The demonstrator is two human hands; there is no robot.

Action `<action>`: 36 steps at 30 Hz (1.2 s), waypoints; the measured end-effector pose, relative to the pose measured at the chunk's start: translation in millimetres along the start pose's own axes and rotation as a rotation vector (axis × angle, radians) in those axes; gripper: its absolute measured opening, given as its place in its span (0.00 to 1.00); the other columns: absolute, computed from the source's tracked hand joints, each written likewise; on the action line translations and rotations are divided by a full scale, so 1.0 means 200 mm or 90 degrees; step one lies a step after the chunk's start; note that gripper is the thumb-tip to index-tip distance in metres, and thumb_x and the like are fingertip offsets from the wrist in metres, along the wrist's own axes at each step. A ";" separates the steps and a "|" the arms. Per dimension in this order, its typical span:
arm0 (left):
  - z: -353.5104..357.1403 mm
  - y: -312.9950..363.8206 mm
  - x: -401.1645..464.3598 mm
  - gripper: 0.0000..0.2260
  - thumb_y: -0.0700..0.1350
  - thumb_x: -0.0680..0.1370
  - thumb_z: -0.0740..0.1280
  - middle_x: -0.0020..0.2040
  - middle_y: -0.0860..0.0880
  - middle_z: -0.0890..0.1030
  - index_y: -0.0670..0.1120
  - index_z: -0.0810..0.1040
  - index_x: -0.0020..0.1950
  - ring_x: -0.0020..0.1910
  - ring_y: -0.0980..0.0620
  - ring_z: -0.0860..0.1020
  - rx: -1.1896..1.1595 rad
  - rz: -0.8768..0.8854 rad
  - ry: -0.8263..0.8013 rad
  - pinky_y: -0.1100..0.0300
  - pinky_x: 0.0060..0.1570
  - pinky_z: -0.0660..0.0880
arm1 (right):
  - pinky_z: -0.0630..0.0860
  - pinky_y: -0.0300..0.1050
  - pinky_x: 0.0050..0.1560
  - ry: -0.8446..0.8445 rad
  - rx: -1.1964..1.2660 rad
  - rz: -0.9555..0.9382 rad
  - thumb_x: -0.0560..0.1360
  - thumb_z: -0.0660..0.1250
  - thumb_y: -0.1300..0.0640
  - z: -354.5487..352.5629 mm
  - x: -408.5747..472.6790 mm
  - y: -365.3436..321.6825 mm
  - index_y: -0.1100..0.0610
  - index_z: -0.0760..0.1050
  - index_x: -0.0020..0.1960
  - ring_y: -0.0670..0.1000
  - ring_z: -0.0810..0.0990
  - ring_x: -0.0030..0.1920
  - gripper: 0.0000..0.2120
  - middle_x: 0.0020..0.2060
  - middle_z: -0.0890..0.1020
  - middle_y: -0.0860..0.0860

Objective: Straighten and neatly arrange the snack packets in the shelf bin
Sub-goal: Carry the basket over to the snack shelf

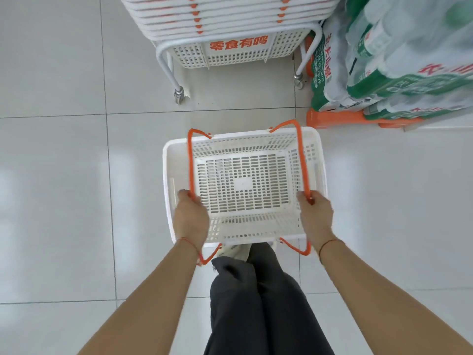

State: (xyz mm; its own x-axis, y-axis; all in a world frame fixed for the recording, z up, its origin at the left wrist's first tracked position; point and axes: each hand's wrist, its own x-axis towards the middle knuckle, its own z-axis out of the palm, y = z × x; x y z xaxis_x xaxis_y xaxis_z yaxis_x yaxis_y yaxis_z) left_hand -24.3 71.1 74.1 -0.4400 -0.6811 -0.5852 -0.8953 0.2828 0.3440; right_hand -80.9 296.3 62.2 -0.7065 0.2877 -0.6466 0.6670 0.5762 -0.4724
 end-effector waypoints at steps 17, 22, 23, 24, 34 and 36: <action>-0.61 0.51 -0.94 0.09 0.50 0.79 0.65 0.44 0.47 0.83 0.46 0.77 0.44 0.48 0.44 0.82 -0.096 0.075 -0.385 0.47 0.56 0.79 | 0.80 0.42 0.43 -0.280 0.305 0.093 0.77 0.67 0.50 -0.58 -1.07 -0.40 0.58 0.76 0.51 0.52 0.84 0.40 0.11 0.41 0.85 0.55; -0.70 0.41 -1.15 0.15 0.49 0.78 0.67 0.40 0.41 0.83 0.38 0.82 0.41 0.40 0.46 0.80 -0.041 0.213 -0.430 0.45 0.56 0.78 | 0.82 0.46 0.47 -0.236 0.392 0.022 0.76 0.69 0.55 -0.59 -1.39 -0.28 0.62 0.76 0.53 0.53 0.85 0.44 0.11 0.45 0.85 0.58; -0.72 0.38 -1.20 0.16 0.49 0.78 0.67 0.40 0.41 0.83 0.38 0.83 0.40 0.39 0.48 0.79 -0.025 0.242 -0.442 0.46 0.56 0.78 | 0.82 0.46 0.47 -0.214 0.404 0.015 0.75 0.69 0.56 -0.59 -1.45 -0.24 0.62 0.76 0.53 0.54 0.85 0.42 0.11 0.44 0.85 0.58; -0.75 0.34 -1.25 0.16 0.51 0.79 0.67 0.41 0.40 0.84 0.40 0.84 0.40 0.40 0.49 0.79 0.004 0.268 -0.460 0.48 0.55 0.77 | 0.82 0.47 0.46 -0.195 0.410 0.011 0.75 0.70 0.56 -0.59 -1.51 -0.19 0.62 0.76 0.53 0.53 0.84 0.40 0.11 0.42 0.84 0.58; -0.75 -0.17 -1.85 0.09 0.51 0.81 0.64 0.46 0.44 0.83 0.46 0.78 0.48 0.41 0.48 0.80 0.106 0.338 -0.661 0.51 0.47 0.79 | 0.82 0.47 0.45 -0.035 0.515 0.001 0.79 0.64 0.59 -0.56 -2.25 0.39 0.58 0.78 0.52 0.55 0.83 0.40 0.05 0.44 0.83 0.61; -0.72 -0.31 -1.99 0.09 0.50 0.82 0.63 0.46 0.48 0.84 0.45 0.78 0.52 0.43 0.50 0.82 0.104 0.325 -0.676 0.54 0.49 0.78 | 0.81 0.44 0.43 -0.017 0.547 0.023 0.79 0.63 0.60 -0.53 -2.42 0.55 0.56 0.77 0.50 0.53 0.83 0.38 0.05 0.41 0.83 0.59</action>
State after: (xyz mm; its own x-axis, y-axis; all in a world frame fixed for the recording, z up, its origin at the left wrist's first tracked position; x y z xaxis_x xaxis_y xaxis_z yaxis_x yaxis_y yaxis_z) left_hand 216.7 227.3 391.8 -0.5161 0.4148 -0.7494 -0.5639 0.4940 0.6618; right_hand 309.4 301.2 386.0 -0.6832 0.2705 -0.6783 0.6437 -0.2155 -0.7343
